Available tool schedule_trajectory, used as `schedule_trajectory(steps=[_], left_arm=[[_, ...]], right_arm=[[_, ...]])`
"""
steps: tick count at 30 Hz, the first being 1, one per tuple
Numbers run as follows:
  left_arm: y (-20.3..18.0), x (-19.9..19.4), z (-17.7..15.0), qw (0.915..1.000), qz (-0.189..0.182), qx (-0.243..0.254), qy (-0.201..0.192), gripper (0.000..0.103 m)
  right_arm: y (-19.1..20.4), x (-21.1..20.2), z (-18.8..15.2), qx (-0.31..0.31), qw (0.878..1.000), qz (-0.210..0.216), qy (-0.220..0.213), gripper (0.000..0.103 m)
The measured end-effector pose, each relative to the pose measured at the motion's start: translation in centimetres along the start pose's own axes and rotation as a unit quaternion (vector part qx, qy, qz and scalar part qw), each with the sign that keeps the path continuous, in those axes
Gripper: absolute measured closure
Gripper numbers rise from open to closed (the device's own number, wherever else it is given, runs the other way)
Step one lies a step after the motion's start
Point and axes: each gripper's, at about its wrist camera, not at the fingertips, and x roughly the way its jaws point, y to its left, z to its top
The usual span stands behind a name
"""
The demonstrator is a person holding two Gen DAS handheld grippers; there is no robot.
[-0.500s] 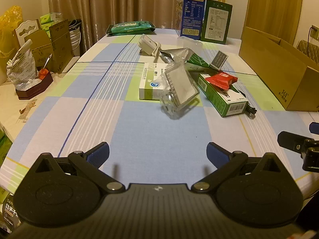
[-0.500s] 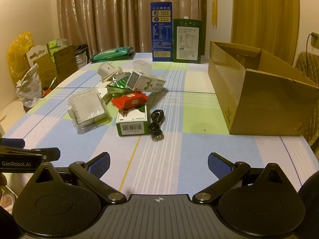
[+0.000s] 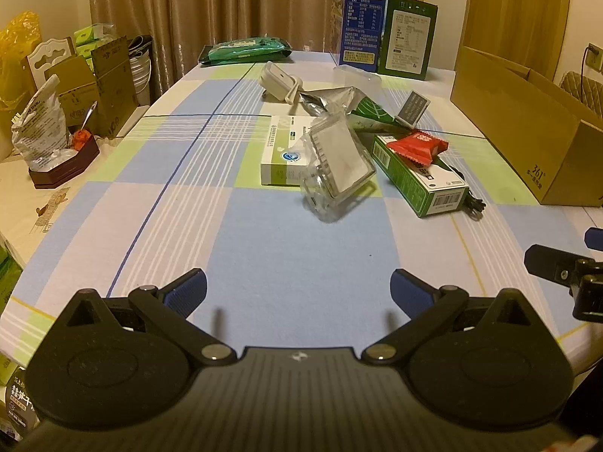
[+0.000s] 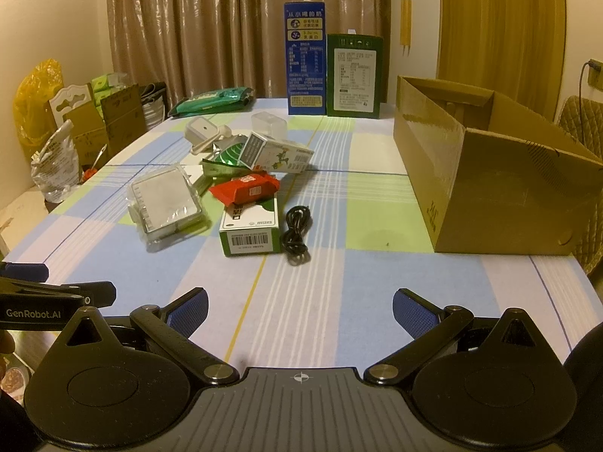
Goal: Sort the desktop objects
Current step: 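Move the left tool toward the clear plastic box while the right tool approaches the black cable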
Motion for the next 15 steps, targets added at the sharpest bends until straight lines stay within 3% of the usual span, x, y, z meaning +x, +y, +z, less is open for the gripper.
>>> schedule_trajectory(steps=[15], left_arm=[[0.0,0.02,0.0,1.0,0.0,0.0,0.0,0.001]], right_arm=[[-0.1,0.0,-0.09,0.0,1.0,-0.006,-0.001,0.002]])
